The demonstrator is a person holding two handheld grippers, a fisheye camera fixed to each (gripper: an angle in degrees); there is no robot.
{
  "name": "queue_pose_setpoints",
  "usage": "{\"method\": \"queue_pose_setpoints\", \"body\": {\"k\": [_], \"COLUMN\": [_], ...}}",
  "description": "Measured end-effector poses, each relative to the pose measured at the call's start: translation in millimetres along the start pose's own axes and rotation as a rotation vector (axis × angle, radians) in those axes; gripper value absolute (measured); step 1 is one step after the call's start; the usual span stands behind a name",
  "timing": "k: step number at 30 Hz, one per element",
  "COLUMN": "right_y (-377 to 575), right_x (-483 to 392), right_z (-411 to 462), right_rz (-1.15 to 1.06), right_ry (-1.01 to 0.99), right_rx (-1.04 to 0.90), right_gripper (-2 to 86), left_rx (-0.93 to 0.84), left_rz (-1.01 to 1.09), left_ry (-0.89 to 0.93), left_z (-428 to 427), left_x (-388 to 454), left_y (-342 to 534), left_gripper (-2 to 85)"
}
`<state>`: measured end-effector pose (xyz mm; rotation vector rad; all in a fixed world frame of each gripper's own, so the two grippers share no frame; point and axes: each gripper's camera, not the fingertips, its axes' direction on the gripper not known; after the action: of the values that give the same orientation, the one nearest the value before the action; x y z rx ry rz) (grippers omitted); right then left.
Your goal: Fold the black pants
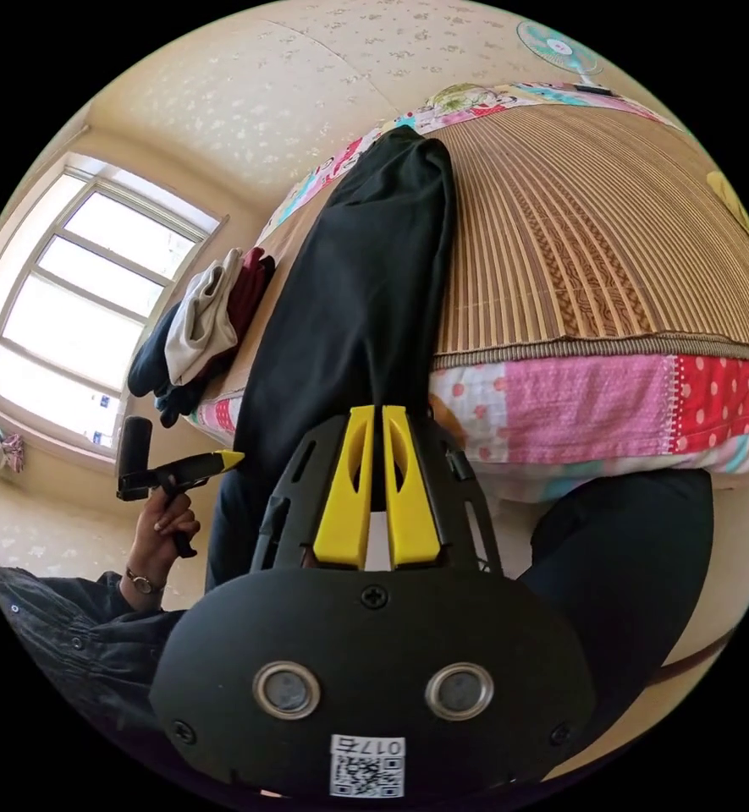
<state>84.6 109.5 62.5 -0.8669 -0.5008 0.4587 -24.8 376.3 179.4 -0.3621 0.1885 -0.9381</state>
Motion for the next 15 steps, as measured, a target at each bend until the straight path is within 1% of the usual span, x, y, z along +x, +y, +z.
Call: {"method": "queue_pose_setpoints", "body": {"k": [1,3,5,6,7,8,9,10,11,12,14,15], "right_y": [-1,-1,-1,-1,-2,-2,-3,-3,-2,-1,1,1], "right_x": [0,-6,-14,-17,-16,-14,-3,9,13,15,9,4], "right_z": [-13,-40,-59,-62,-53,-44,-21,-3,0,-4,-16,-23], "right_rz": [0.007,-0.017,-0.068,-0.109,-0.135,-0.136,-0.082,0.012,0.052,0.097,0.094,0.073], "right_ry": [-0.057,-0.109,-0.086,-0.064,-0.019,0.017,0.109,0.152,0.141,0.109,0.097,0.089], "right_rx": [0.028,0.098,0.135,0.128,0.085,0.052,-0.025,-0.096,-0.104,-0.065,0.026,0.081], "right_gripper": [2.7,2.4,2.2,2.2,2.3,2.3,2.5,2.6,2.8,3.3,4.2,5.1], "left_rx": [-0.002,0.029,0.096,0.097,0.076,0.031,0.005,-0.028,-0.027,-0.017,0.048,0.064], "left_rz": [0.002,0.056,0.16,0.176,0.175,0.119,0.078,0.003,-0.022,-0.023,-0.001,0.006], "left_ry": [0.021,0.1,0.184,0.196,0.189,0.126,0.082,-0.002,-0.019,-0.004,0.067,0.069], "left_z": [-2,-15,-34,-35,-30,-18,-10,3,9,10,3,1], "left_x": [2,10,23,24,23,18,13,5,1,0,3,4], "left_y": [0,3,12,13,15,14,14,16,18,19,18,16], "left_gripper": [0.9,0.5,0.1,0.1,0.0,-0.1,-0.1,0.4,1.7,2.7,5.1,5.5]}}
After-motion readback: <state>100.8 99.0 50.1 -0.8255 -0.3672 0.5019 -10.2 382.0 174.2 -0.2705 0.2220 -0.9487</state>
